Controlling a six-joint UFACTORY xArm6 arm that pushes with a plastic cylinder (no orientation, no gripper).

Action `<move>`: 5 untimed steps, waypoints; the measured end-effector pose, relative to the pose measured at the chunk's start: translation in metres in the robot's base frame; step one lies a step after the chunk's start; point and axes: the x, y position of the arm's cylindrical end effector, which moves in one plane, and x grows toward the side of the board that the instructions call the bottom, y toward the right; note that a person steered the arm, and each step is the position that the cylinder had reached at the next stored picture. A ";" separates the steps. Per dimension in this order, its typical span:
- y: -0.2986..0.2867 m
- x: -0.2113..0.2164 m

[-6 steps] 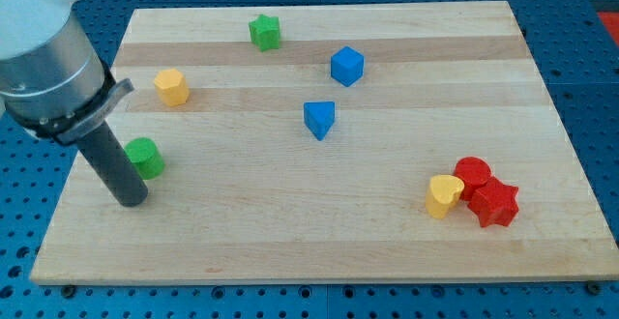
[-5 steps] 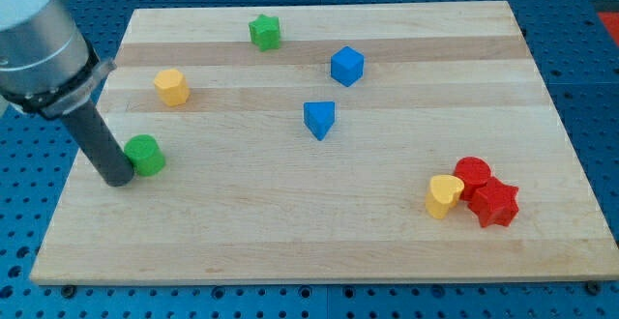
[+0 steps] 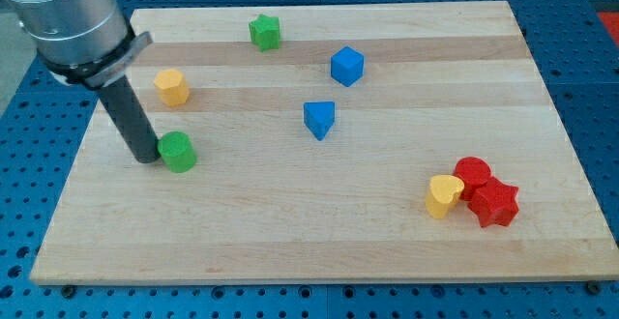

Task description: Slide the green circle towards the right side

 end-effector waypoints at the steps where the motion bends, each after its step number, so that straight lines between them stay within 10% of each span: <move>1: 0.002 0.000; 5: 0.164 0.018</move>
